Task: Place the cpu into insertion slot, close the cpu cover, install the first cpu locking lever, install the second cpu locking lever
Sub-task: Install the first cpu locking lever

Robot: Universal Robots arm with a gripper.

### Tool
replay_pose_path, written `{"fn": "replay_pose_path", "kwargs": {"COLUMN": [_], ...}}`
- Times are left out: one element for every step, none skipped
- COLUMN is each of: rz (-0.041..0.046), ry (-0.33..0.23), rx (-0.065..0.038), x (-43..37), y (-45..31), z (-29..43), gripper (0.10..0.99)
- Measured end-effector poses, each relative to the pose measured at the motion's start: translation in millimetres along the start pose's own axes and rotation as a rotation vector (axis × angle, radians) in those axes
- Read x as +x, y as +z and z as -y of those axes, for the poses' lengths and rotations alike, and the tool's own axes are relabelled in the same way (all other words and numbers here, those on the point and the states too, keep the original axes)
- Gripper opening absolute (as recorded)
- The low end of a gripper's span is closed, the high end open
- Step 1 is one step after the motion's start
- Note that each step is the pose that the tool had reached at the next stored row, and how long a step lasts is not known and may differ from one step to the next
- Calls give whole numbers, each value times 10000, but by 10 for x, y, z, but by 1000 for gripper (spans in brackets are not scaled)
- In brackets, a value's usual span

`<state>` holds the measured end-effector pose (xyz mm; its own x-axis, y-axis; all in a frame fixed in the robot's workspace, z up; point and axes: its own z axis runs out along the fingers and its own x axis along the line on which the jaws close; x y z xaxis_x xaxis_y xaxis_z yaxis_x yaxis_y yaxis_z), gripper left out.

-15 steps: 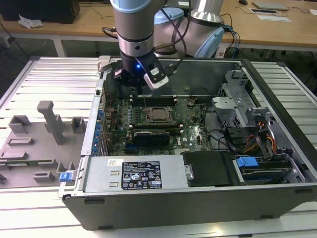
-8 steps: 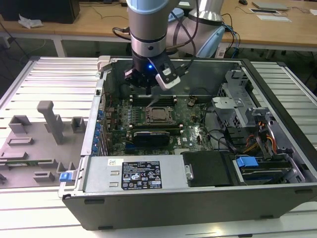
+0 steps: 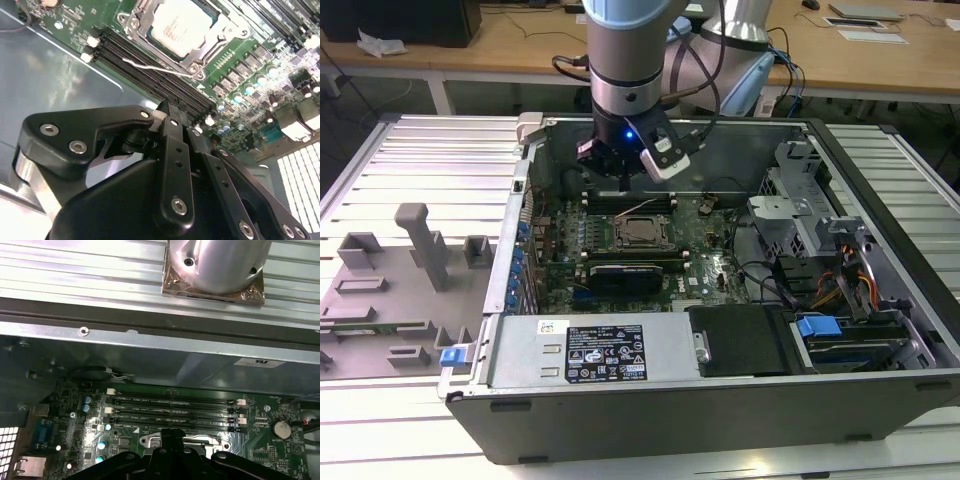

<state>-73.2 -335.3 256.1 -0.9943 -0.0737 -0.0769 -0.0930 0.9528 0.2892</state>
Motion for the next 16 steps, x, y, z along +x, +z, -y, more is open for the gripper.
{"fn": "replay_pose_path", "kwargs": {"rz": [497, 929, 1021, 1121, 1185, 1213, 1216, 1217, 1217, 1217, 1217, 1232, 1259, 1284, 1316, 1340], "ry": [-155, -288, -316, -347, -367, -376, -379, -378, -377, -377, -378, -336, -236, -150, -38, 47], "rx": [38, 72, 78, 86, 90, 93, 94, 95, 95, 96, 97, 103, 125, 146, 179, 205], "x": [3, 4, 4, 4, 4, 4, 3, 4, 5, 5, 5, 6, 6, 6, 5, 6], "y": [8, 13, 14, 16, 20, 21, 21, 20, 20, 20, 22, 29, 35, 40, 48, 55], "z": [24, 32, 34, 36, 37, 38, 38, 38, 38, 38, 38, 40, 41, 43, 46, 48], "gripper": [106, 106, 106, 106, 106, 106, 106, 106, 106, 106, 106, 106, 106, 106, 106, 106]}}
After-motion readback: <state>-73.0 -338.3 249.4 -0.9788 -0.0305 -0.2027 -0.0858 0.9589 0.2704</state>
